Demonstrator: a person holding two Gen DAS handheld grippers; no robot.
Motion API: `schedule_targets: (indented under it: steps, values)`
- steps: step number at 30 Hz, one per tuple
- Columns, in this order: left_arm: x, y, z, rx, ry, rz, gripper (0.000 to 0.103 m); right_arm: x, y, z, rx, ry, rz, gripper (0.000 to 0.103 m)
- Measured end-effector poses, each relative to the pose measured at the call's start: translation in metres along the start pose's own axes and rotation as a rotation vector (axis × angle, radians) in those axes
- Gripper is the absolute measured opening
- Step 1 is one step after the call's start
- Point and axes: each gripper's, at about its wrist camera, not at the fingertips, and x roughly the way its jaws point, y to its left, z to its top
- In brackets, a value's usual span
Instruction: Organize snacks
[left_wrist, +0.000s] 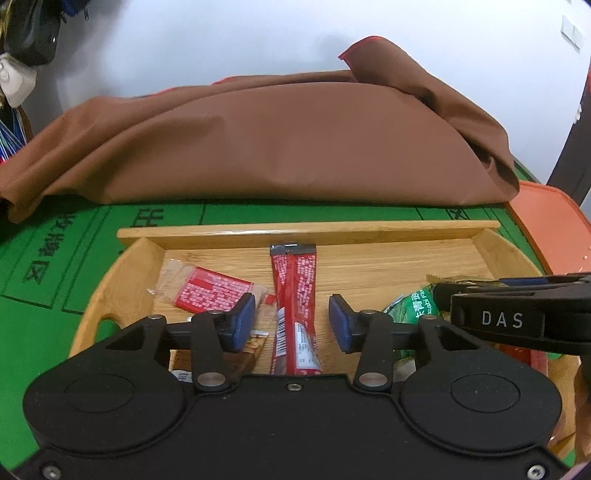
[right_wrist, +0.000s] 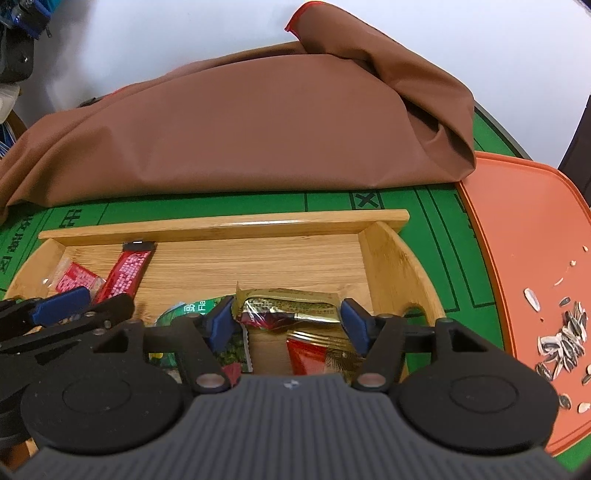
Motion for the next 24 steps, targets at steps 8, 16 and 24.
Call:
schedule_targets:
  steps: [8, 16, 24]
  values:
    - [-0.03, 0.004, 0.002, 0.022, -0.049, 0.023, 0.064, -0.025, 0.003, -0.001, -0.014, -0.036, 0.009, 0.078]
    - [-0.068, 0.005, -0.007, 0.054, -0.107, 0.05, 0.084, -0.06, 0.004, -0.01, -0.033, -0.094, 0.02, 0.084]
    - [-0.106, 0.008, -0.025, 0.058, -0.154, 0.048, 0.095, -0.098, 0.003, -0.033, -0.065, -0.163, 0.042, 0.09]
